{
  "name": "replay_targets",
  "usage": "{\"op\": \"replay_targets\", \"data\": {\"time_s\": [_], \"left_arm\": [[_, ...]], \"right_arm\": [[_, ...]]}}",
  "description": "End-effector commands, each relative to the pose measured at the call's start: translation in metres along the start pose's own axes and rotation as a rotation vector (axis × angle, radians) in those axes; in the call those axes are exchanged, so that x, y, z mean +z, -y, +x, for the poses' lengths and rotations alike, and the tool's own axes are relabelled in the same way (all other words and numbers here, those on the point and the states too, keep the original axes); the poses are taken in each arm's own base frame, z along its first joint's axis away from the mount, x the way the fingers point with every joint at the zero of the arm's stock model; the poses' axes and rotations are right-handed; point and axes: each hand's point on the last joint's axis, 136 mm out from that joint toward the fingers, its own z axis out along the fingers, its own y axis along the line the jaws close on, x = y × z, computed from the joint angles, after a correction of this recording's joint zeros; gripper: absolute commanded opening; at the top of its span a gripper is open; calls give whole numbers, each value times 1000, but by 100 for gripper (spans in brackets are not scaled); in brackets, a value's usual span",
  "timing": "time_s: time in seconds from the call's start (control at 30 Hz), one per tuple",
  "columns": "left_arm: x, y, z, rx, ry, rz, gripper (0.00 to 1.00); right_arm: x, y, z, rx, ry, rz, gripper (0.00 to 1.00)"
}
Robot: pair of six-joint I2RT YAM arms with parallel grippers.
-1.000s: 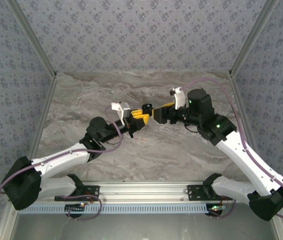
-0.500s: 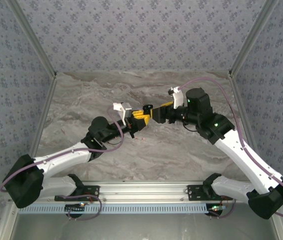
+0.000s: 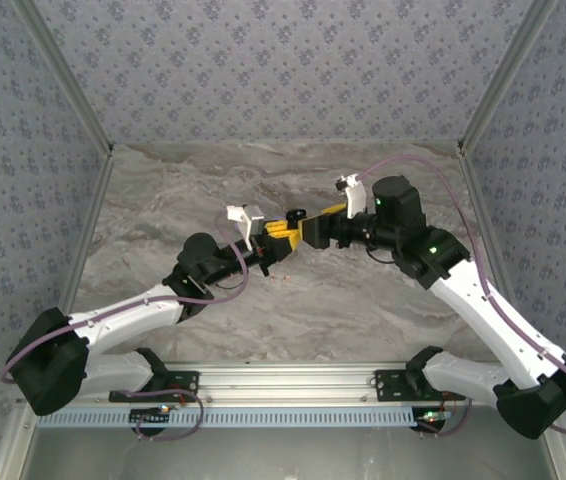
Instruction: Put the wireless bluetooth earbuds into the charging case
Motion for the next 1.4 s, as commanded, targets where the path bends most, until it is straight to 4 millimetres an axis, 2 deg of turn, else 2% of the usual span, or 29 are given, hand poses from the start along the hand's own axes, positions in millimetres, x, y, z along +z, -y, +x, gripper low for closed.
{"op": "replay_targets", "data": {"time_s": [0.0, 0.17, 0.6, 0.93, 1.37], "left_arm": [[2, 8, -17, 17, 53, 34, 0], [2, 10, -16, 15, 52, 44, 0], [0, 15, -17, 17, 54, 67, 0], [-1, 17, -17, 16, 52, 78, 0], [2, 14, -16, 12, 46, 64, 0]], "right_arm": [[-22, -7, -18, -32, 72, 7, 83], [-19, 13, -13, -12, 50, 84, 82], [-6, 35, -7, 28, 18, 128, 81], [3, 32, -3, 35, -9, 89, 81], [0, 19, -2, 24, -5, 20, 81]]}}
